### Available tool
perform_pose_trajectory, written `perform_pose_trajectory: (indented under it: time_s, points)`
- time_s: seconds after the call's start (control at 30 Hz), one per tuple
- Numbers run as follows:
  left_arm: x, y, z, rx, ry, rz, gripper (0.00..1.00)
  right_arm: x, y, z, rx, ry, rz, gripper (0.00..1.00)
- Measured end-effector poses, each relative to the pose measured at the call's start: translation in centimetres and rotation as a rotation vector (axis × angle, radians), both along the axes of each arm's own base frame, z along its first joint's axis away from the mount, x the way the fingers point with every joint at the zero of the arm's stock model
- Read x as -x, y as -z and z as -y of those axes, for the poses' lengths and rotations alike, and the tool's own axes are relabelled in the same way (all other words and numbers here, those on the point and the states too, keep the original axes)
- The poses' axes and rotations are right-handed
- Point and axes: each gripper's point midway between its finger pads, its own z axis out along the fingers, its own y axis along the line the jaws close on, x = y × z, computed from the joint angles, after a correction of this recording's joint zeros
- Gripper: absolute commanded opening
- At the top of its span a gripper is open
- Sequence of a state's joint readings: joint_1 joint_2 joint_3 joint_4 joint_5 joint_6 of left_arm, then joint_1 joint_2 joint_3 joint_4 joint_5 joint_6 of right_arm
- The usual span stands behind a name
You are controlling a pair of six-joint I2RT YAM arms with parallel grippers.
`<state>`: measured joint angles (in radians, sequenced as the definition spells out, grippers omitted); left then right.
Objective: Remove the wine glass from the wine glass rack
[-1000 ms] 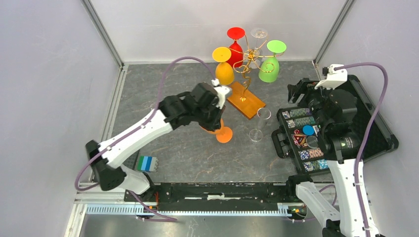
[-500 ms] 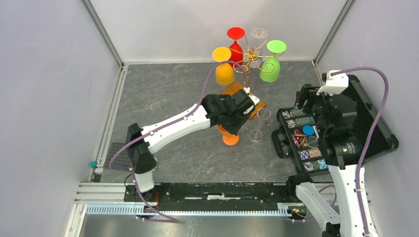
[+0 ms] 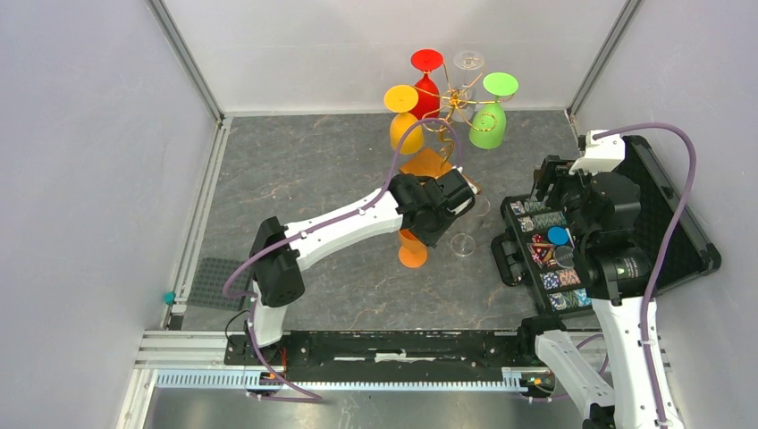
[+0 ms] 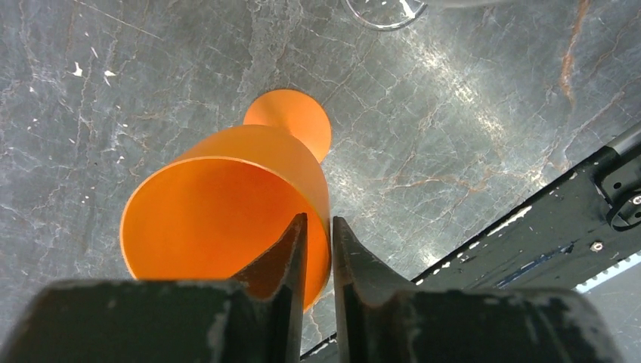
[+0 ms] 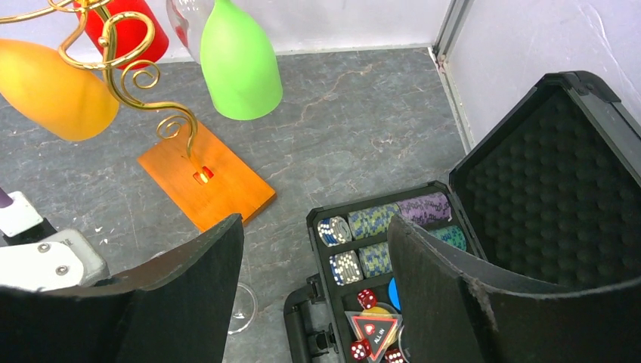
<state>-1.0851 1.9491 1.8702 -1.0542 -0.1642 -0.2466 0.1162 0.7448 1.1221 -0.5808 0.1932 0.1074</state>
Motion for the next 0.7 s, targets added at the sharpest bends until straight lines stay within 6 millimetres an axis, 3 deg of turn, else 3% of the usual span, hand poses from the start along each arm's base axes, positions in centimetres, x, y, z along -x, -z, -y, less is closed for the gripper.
perform_pose_trajectory:
  time_s: [0.37,0.47,0.5,0.53,0.57,0.7]
  points:
    - [-1.4,-2.5,0.5,0.027,0.004,0.074,0.56,0.1,0.4,0.0,-0.003,0.0,-0.007,0.75]
    - [-1.6,-3.5,0.3,0.049,0.013,0.083,0.71,0.2,0.3,-0.1,-0.005,-0.003,-0.005,0.75]
    - [-1.6,-4.2,0.2,0.07,0.017,0.083,0.78,0.2,0.3,-0.1,-0.008,-0.005,-0.005,0.75]
    - [-1.6,-5.0,0.1,0.089,0.02,0.088,0.93,0.2,0.3,-0.2,-0.01,-0.007,-0.004,0.75]
    - [-1.8,-6.0,-0.1,0.119,0.017,0.096,1.0,0.2,0.3,-0.2,-0.012,-0.009,-0.004,0.75]
    - [-4.1,-11.3,-2.4,0.281,-0.047,0.196,1.0,0.2,0.3,-0.5,-0.023,-0.019,-0.004,0.75]
